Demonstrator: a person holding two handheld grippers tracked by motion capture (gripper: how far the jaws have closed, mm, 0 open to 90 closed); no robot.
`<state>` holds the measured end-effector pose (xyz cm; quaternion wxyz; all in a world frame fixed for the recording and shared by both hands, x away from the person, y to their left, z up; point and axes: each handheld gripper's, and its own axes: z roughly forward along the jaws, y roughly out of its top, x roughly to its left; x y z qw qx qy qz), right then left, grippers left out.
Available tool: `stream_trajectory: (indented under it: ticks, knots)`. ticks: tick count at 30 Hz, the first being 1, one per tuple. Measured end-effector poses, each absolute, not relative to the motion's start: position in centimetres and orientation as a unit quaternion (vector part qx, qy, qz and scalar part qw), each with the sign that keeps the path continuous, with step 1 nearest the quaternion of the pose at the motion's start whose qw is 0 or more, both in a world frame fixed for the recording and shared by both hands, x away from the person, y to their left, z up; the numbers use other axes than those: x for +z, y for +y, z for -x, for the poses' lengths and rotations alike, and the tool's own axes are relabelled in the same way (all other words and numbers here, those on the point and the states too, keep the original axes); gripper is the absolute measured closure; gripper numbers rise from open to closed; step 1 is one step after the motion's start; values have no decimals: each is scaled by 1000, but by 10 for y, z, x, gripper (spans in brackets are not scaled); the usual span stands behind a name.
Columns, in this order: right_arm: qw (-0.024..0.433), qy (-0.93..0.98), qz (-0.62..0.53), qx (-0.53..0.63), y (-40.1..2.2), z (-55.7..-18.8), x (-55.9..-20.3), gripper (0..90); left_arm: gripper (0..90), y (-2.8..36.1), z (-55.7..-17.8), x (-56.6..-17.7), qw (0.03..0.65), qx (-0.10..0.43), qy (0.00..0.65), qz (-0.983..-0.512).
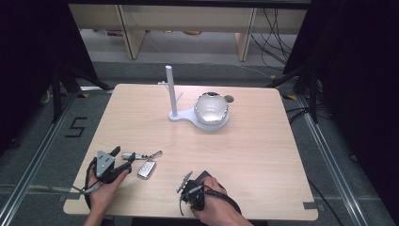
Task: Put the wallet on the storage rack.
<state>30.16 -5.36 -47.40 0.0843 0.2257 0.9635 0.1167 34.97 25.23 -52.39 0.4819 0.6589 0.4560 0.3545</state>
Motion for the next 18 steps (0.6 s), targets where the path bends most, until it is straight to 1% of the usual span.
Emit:
stream_trajectory:
  ticks: [1, 2, 3, 4, 6, 8, 10, 11, 12, 15, 16, 18]
  knots:
    - [84, 964, -226, 117, -54, -302, -474, 769, 352, 252, -350, -524, 482, 354, 456, -658]
    - [58, 961, -243, 117, -56, -305, -471, 797, 352, 252, -350, -524, 483, 354, 456, -658]
    - [58, 961, -243, 117, -56, -305, -471, 797, 352, 252, -350, -524, 483, 354, 456, -659]
    - [43, 961, -241, 131, -59, -310, -469, 824, 352, 252, -349, -524, 483, 354, 456, -658]
    - [29, 961, -245, 128, -61, -310, -466, 829, 352, 252, -349, -524, 483, 353, 456, -659]
    - [29, 960, -249, 127, -62, -310, -463, 831, 352, 252, -349, -524, 483, 353, 456, -659]
    - [26, 957, -248, 147, -69, -313, -449, 835, 352, 252, -350, -524, 483, 353, 456, -659]
    - [26, 957, -248, 147, -69, -313, -449, 835, 352, 252, -350, -524, 483, 353, 456, -659]
    - [24, 955, -251, 155, -75, -315, -436, 837, 352, 252, -349, -524, 482, 354, 456, -659]
    - [27, 954, -251, 161, -80, -318, -426, 838, 352, 252, -350, -524, 483, 355, 456, -658]
    - [30, 952, -253, 167, -86, -322, -415, 839, 352, 252, -349, -524, 482, 354, 456, -659]
    - [25, 952, -250, 173, -90, -326, -408, 840, 352, 252, -349, -524, 482, 354, 456, -659]
